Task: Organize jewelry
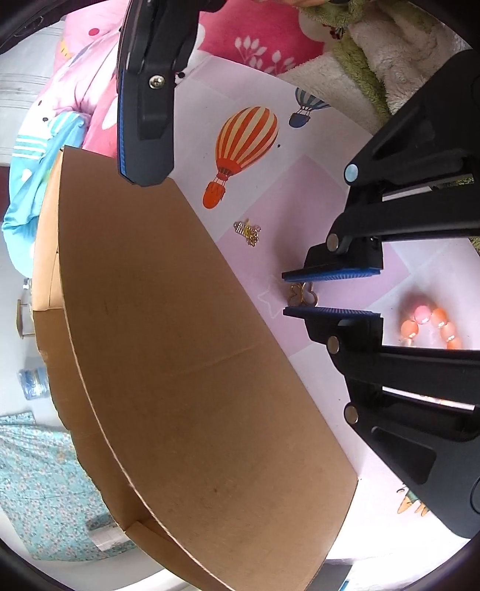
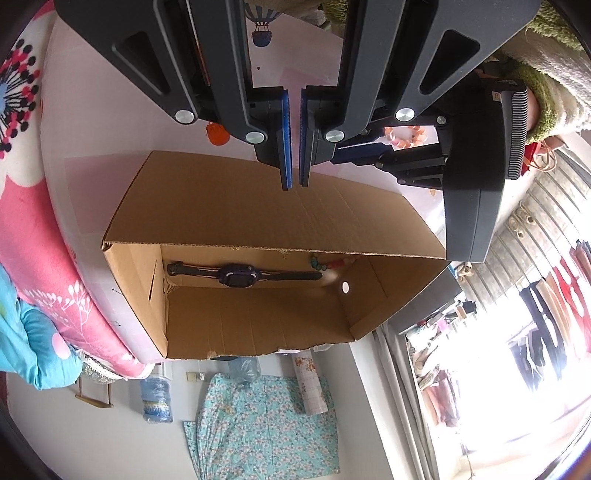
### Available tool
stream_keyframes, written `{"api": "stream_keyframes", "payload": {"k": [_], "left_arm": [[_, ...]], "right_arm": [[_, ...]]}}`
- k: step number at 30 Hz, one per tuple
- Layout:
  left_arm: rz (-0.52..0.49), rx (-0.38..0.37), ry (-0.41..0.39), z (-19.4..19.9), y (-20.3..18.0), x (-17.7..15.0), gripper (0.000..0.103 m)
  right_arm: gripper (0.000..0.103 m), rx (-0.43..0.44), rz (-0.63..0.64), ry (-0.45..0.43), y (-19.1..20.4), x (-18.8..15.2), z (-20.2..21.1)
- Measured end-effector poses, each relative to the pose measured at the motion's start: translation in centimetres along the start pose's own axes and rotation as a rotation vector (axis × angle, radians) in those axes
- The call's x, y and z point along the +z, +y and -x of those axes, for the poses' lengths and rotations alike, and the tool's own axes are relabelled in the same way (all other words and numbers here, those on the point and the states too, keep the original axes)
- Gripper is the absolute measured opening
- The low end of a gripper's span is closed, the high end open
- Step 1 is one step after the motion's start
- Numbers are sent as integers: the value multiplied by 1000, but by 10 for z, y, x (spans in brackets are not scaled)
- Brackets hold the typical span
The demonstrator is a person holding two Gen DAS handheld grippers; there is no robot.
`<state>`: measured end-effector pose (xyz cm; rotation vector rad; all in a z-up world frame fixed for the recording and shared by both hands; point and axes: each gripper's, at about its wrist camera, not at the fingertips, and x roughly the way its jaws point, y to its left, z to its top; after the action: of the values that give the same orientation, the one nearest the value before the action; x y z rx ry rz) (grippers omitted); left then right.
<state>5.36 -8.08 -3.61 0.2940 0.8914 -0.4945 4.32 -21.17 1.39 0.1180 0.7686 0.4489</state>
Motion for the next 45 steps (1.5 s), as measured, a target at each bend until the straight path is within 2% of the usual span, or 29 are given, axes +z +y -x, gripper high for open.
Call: {"api": "stream_keyframes", "payload": {"k": [14,15,16,22,27,31,37,45], "left_arm": [[11,4,-19,7,-5,0,12],[12,2,-25,11,-5,-1,10],[12,0,-29,16,-5,0,0],[23,-35,-93,47,0,4,0],[20,-36,-70,45,0,0,0],[11,-42,-36,34,-3,1,28],[-37,0,23,4,-6,-4,28],[-72,-66,22,-1,-1,-1,27]], "right_arm": [[4,-5,-1,-5,-5,1,1],[4,-5,2,-7,-5,1,2],[4,-6,4,-9,-5,2,3],[4,45,21,-60,-1,17,21],[4,80,18,-93,-4,32,30],[4,110,44,-139,-3,51,41],[4,147,50,-162,-6,65,42],[4,169,-21,-119,-15,47,29]]}}
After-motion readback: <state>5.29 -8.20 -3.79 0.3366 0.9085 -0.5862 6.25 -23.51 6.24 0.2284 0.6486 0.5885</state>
